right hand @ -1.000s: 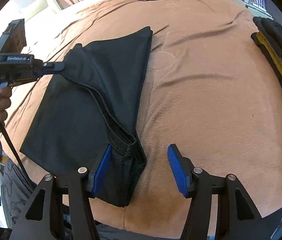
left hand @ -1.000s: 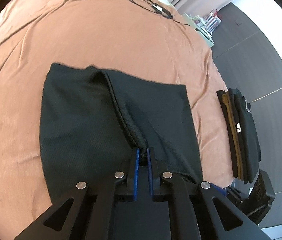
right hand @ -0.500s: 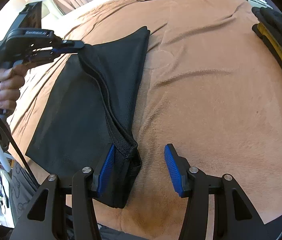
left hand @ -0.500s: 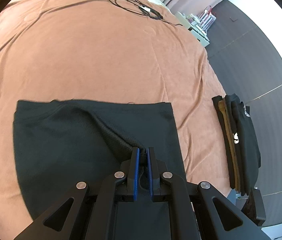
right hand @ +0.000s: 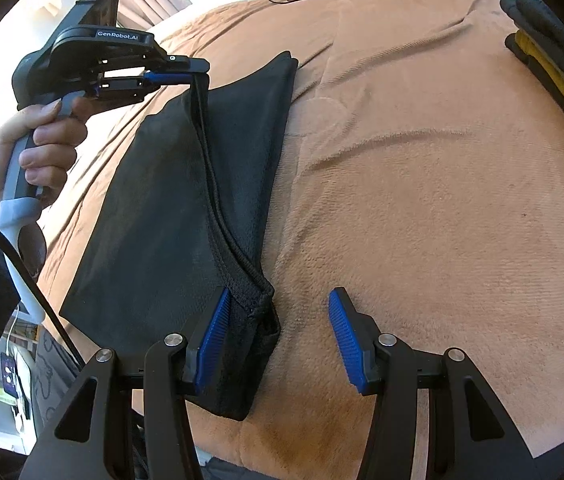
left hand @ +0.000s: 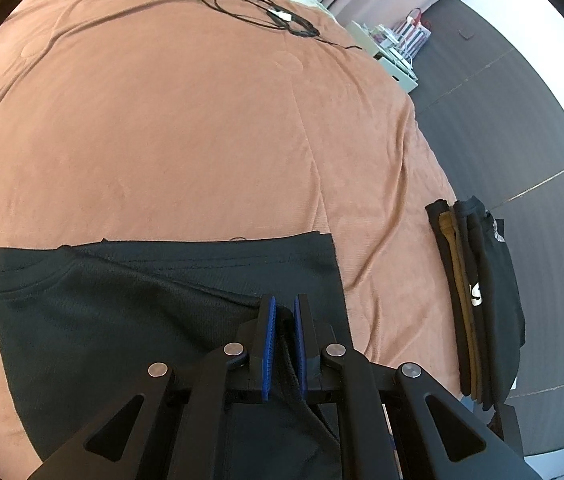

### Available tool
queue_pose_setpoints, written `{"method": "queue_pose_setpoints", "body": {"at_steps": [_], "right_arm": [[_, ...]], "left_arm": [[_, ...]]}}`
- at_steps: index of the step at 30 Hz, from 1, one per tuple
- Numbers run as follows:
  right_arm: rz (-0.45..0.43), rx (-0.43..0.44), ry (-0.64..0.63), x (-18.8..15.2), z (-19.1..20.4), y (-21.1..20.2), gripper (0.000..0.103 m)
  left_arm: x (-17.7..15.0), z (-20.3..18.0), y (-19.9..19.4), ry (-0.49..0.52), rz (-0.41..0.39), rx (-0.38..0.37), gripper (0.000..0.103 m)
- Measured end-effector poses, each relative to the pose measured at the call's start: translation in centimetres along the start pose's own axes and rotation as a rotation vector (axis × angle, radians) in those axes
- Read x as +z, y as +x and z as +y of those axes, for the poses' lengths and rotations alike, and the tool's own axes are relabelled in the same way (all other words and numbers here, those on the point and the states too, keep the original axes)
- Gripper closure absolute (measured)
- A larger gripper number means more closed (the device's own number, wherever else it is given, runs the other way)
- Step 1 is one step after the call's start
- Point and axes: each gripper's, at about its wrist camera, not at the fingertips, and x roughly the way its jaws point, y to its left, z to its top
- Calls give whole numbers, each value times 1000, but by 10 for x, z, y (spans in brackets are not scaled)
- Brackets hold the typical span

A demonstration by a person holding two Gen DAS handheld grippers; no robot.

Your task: Fold small clothes

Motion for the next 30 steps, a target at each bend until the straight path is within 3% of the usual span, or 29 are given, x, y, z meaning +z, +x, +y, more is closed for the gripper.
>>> {"method": "queue_pose_setpoints", "body": {"at_steps": [2, 5, 6, 10, 13, 18, 20, 25, 30], "right_arm": [[-1, 1, 2, 0, 0, 0, 54], [-2, 4, 5, 1, -1, 2, 54], [-2, 4, 6, 1, -1, 2, 54], [0, -1, 2, 1, -1, 1, 54], [1, -2, 4, 1, 0, 1, 54], [-2, 2, 10, 2, 0, 0, 54], [-2, 4, 10, 2, -1, 0, 54], [0, 11, 18, 2, -2, 0, 54], [-3, 10, 29, 2, -2, 0, 54]], "left_arm": [[0, 3, -2, -6, -4, -13, 89], [0, 5, -8, 3, -23, -25, 55], [0, 5, -10, 4, -33, -27, 51], [0, 7, -15, 0, -44, -27, 51], [-4, 9, -14, 28, -29, 19, 51], [-16, 15, -5, 58, 25, 61, 82], [-20, 15, 3, 78, 54, 81, 88], [-23, 14, 25, 86, 97, 108, 88], [-12, 8, 39, 82, 87, 121, 88]]}}
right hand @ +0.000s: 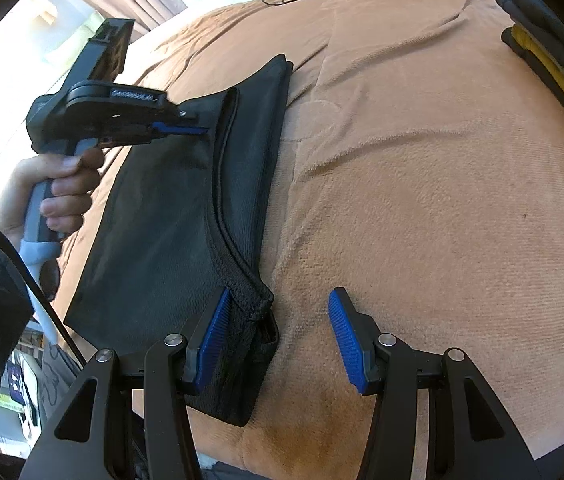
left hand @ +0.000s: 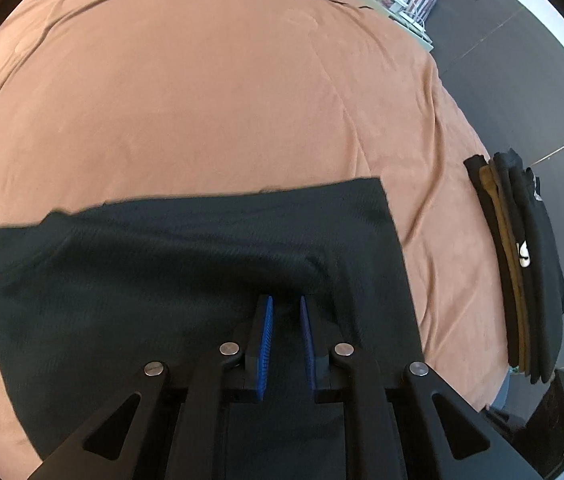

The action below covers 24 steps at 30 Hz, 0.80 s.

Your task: Fold small clothes

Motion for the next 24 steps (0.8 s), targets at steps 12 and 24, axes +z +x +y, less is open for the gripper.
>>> {"method": "queue_pose_setpoints", "body": {"at_steps": [12, 24], "right_arm": [[-9, 63, 47, -6, -9, -7, 54], [16, 200, 163, -11, -29, -5, 54]], "left_arm": [[-1, 4, -7, -40, -5, 5, 86], [-42, 39, -51, -98, -24, 15, 58]]}}
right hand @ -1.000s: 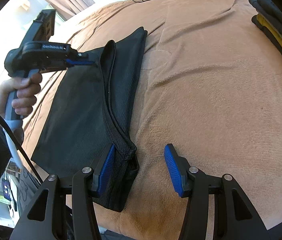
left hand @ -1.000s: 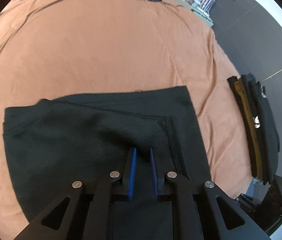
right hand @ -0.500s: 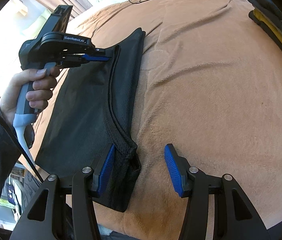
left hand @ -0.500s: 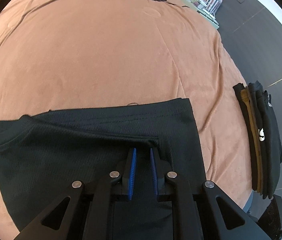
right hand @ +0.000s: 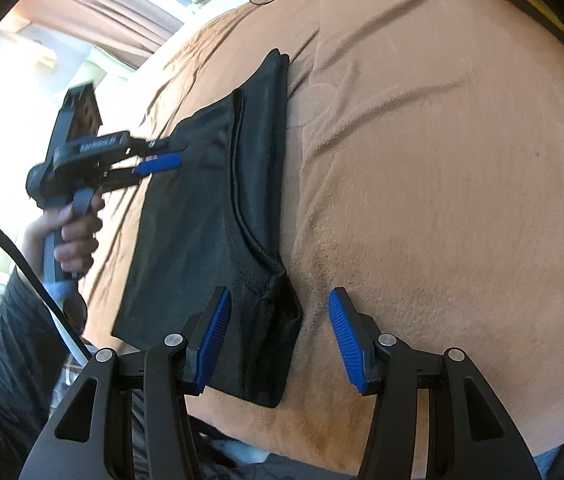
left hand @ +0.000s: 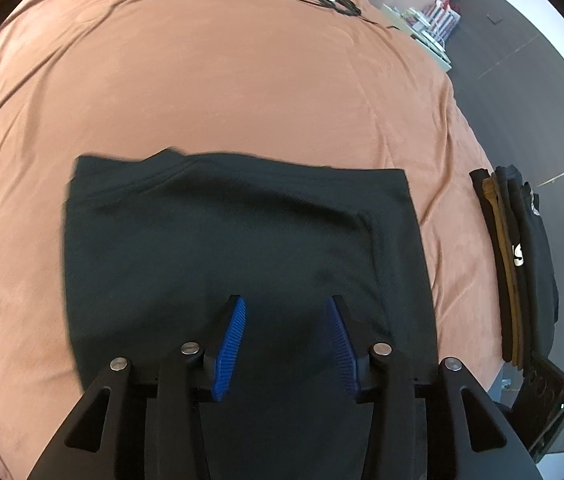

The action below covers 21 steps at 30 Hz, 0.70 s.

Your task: Fold small clothes

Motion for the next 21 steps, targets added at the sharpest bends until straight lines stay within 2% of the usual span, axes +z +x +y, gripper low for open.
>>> {"method": "queue_pose_setpoints", "body": {"at_steps": [8, 10, 21], "right_arm": [[5, 12, 39, -7, -1, -2, 54], [0, 5, 35, -10, 3, -4, 62], [-26, -28, 1, -25, 21, -15, 65]], "left_arm": [[-34, 29, -26, -35, -16, 11, 58], [-42, 34, -31, -39, -18, 15, 58], [-90, 65, -49, -91, -25, 17, 58]]}}
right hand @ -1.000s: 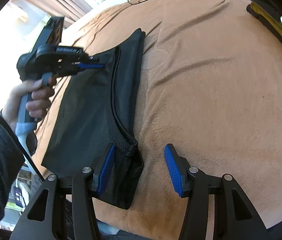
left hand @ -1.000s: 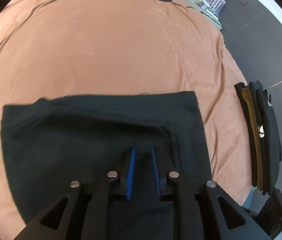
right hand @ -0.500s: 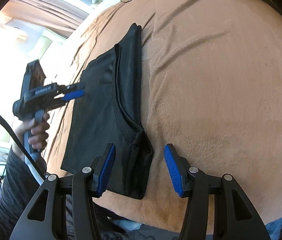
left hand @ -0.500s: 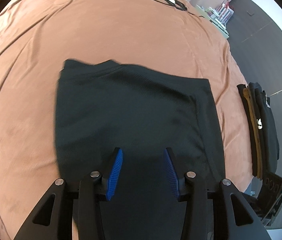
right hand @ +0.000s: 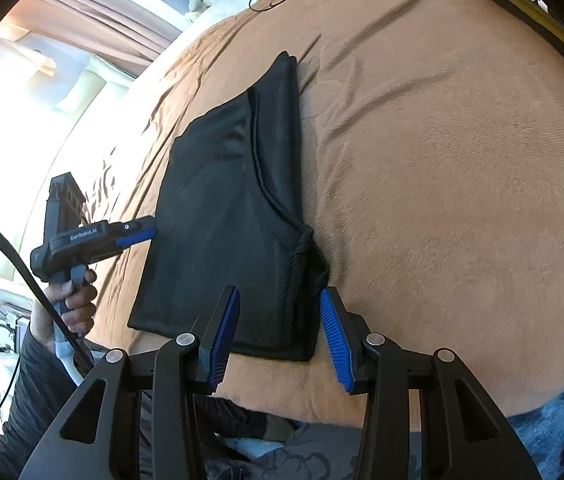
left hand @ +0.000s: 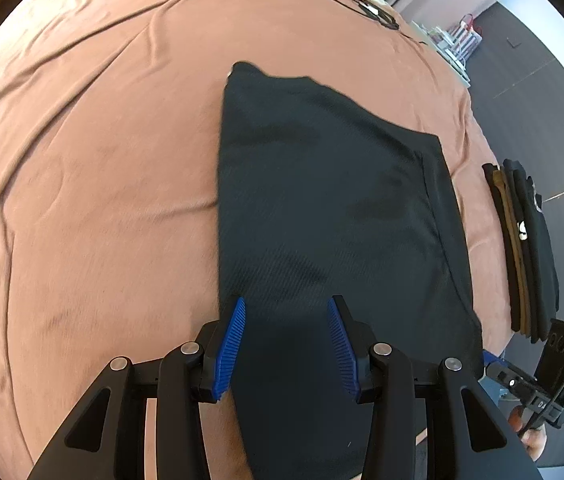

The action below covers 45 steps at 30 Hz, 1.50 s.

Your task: Fold small clothes

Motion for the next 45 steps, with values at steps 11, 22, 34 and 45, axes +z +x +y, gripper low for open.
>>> {"method": "queue_pose_setpoints", "body": {"at_steps": [11, 22, 34, 45], "right_arm": [[7, -65, -29, -19, 7, 2, 98], [7, -68, -51, -26, 16, -3, 100], [-2, -80, -29, -18, 15, -3, 58], [3, 4, 84, -8, -7, 18, 58]], "left_arm": [[-39, 11, -10, -27, 2, -28, 58], [-70, 23, -19, -73, 13, -107, 58], [-92, 31, -22, -90, 26, -174, 60], [-98, 42, -21, -125, 11, -212, 69]]}}
